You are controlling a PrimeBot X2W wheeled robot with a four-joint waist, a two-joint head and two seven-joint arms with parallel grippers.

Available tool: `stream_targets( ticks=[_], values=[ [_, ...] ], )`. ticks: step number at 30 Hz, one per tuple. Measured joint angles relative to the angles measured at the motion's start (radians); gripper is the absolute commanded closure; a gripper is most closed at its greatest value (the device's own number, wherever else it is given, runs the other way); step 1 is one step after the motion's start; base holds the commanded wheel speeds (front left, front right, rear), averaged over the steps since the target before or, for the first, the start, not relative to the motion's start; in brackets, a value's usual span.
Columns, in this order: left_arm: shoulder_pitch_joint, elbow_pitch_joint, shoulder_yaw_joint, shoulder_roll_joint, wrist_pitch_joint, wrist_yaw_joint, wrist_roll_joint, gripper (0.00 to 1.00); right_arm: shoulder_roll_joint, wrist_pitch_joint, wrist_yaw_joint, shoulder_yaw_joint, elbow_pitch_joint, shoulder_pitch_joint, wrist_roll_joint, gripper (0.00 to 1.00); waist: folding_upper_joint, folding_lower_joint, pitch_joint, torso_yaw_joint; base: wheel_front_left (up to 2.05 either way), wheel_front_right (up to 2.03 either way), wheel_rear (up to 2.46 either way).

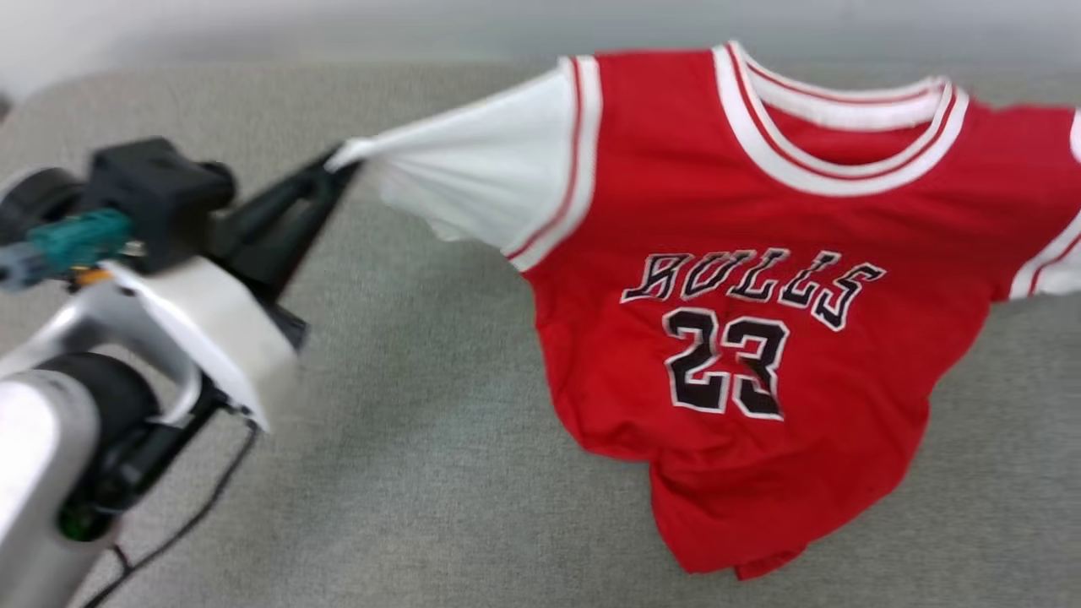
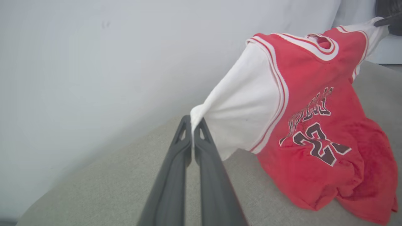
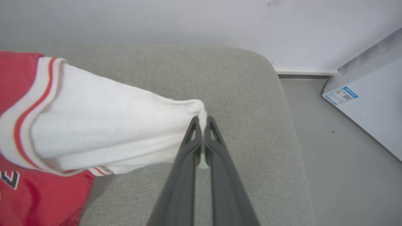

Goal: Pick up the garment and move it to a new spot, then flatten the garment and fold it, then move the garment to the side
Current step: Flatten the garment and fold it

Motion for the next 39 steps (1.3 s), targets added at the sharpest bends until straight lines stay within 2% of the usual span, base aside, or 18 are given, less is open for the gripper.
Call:
stream_targets(
  ticks=[8,12,18,23,32,37,39],
  values=[
    [0.02,-0.024,0.116,0.066,-0.071,0.04,0.001,1.0,-0.002,-0.105,0.0,0.052,-0.104,-0.056,0.023,1.0,0.0,0.0,-0.129,-0.033,0.0,0.0,0.0],
    [0.01,-0.044,0.175,0.092,-0.096,0.065,0.009,1.0,0.018,-0.151,0.0,0.055,-0.136,-0.097,0.049,1.0,0.0,0.0,-0.185,-0.047,0.0,0.0,0.0],
    [-0.015,-0.088,0.262,0.111,-0.114,0.116,0.004,1.0,0.061,-0.208,0.0,0.061,-0.171,-0.139,0.087,1.0,0.0,-0.0001,-0.245,-0.067,0.0,0.0,0.0],
    [-0.043,-0.106,0.321,0.126,-0.116,0.149,0.002,1.0,0.062,-0.257,0.0,0.06,-0.214,-0.185,0.092,1.0,0.0,-0.0001,-0.261,-0.081,0.0,0.0,0.0],
    [-0.153,-0.049,0.34,0.129,-0.122,0.145,-0.008,1.0,0.07,-0.287,0.0,0.054,-0.213,-0.297,0.086,1.0,0.0,0.0,-0.202,-0.089,0.0,0.0,0.0],
    [-0.303,0.021,0.307,0.118,-0.087,0.122,-0.015,1.0,0.074,-0.294,0.0,0.054,-0.167,-0.414,0.08,1.0,0.0,0.0,-0.116,-0.093,0.0,0.0,0.0],
    [-0.382,0.06,0.281,0.103,-0.082,0.1,-0.008,1.0,0.074,-0.287,0.0,0.067,-0.138,-0.466,0.087,1.0,0.0,0.0,-0.074,-0.094,0.0,0.0,0.0]
  ],
)
